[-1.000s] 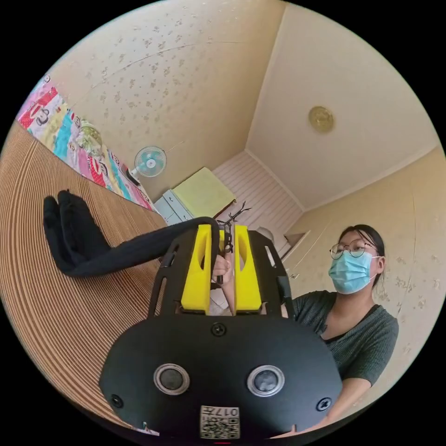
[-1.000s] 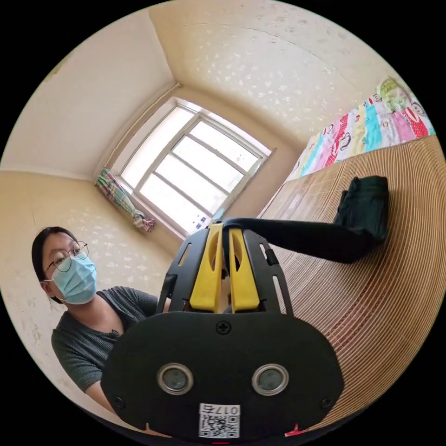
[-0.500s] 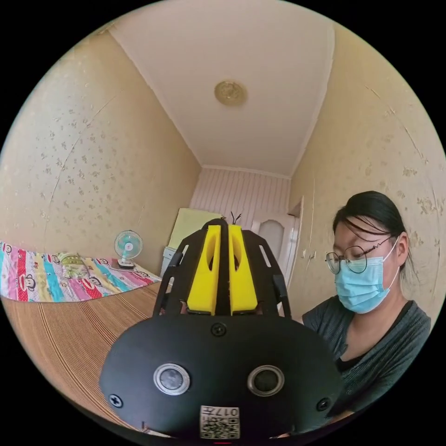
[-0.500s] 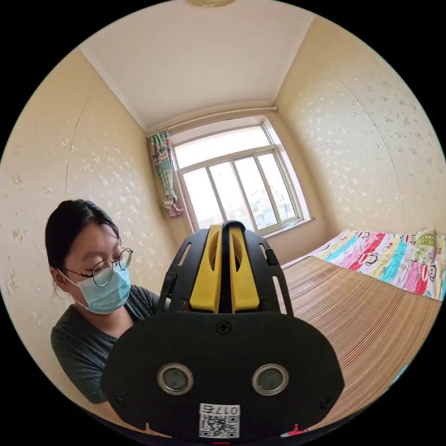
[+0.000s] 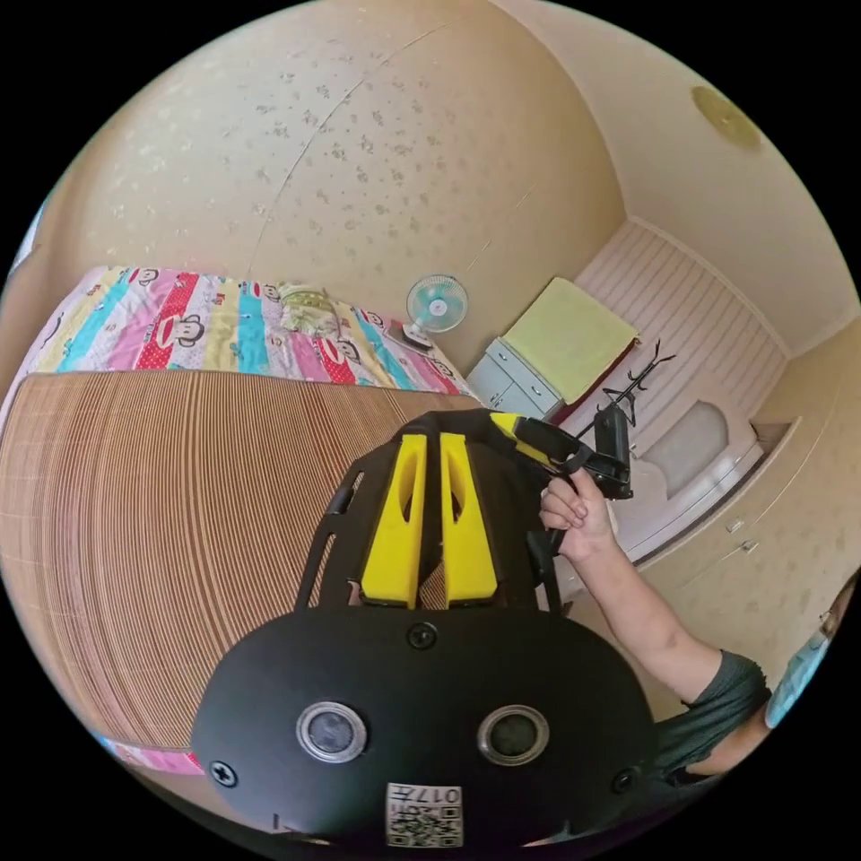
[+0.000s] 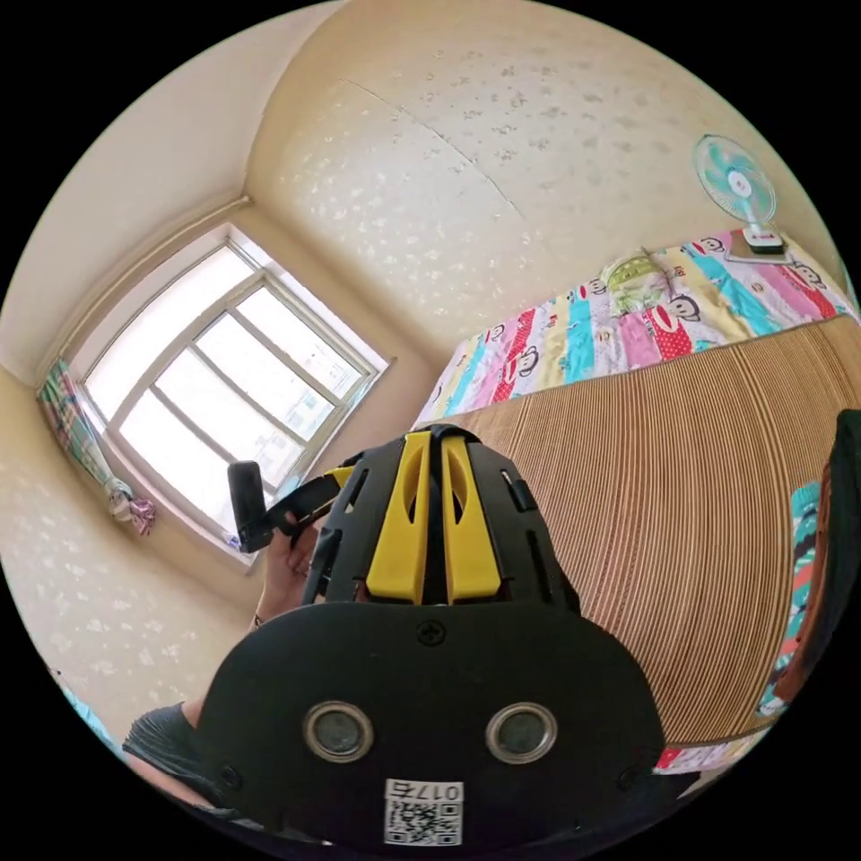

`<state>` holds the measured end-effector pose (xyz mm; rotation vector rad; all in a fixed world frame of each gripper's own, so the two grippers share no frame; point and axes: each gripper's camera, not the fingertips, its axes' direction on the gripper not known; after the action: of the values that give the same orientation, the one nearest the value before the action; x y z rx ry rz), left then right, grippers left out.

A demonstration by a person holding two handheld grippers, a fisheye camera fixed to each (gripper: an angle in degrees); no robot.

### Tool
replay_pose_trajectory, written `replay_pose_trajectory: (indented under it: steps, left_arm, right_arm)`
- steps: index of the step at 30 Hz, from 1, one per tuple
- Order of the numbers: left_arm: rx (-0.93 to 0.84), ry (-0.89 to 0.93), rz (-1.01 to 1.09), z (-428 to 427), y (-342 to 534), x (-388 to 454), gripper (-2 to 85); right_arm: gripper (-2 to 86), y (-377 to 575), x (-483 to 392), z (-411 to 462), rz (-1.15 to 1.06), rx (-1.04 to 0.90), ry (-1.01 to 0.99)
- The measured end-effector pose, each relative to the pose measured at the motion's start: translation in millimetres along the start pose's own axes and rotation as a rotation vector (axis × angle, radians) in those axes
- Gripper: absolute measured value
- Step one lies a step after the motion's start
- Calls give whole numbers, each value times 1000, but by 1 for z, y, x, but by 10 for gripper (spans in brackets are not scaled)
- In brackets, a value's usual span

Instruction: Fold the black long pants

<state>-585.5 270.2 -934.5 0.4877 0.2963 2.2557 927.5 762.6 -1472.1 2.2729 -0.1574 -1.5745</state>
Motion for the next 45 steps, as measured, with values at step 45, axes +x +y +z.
replay_pose_trajectory:
  steps: [45]
  left_arm:
    - [311, -449, -368, -25, 350, -114, 143]
  right_arm:
    - [121, 219, 59, 256, 13, -497, 169]
